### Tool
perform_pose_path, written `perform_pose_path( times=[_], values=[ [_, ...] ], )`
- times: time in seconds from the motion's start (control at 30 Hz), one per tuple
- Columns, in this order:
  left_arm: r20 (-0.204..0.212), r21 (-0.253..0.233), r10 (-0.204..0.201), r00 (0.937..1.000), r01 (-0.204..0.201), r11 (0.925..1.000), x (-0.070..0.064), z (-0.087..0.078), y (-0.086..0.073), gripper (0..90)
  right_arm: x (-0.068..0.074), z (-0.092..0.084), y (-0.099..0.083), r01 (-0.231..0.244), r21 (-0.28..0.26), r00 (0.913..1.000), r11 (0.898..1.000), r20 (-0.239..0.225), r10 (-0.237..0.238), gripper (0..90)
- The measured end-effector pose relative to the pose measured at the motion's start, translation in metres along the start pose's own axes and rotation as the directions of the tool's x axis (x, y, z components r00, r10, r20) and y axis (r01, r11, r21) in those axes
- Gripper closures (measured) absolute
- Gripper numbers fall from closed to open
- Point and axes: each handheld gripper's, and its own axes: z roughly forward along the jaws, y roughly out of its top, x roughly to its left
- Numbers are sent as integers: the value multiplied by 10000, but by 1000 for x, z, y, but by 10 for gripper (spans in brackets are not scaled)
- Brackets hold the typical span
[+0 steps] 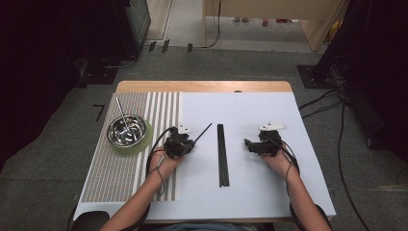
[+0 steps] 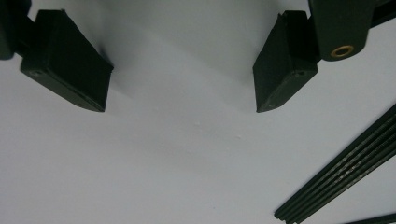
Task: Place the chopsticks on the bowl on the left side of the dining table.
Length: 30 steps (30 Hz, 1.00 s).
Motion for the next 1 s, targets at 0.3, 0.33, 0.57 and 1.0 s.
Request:
perform_pose_path(
  times=[0.3,0.33,0.57,1.0],
  values=[
    [225,29,-278,9994,278,9996,5,-7,-8,821,0,0,0,17,12,10000,10000,-6,-17,189],
    [274,-141,-265,9993,269,9995,6,-7,-11,822,0,0,0,20,11,10000,10000,-3,-20,189],
    [51,-104,97,9999,-97,9999,5,-7,-11,854,0,0,0,26,-9,10000,10000,5,-26,189],
    [605,154,-403,9974,395,9991,13,-6,-6,876,-1,0,0,-71,-10,10000,10000,43,71,178]
  ],
)
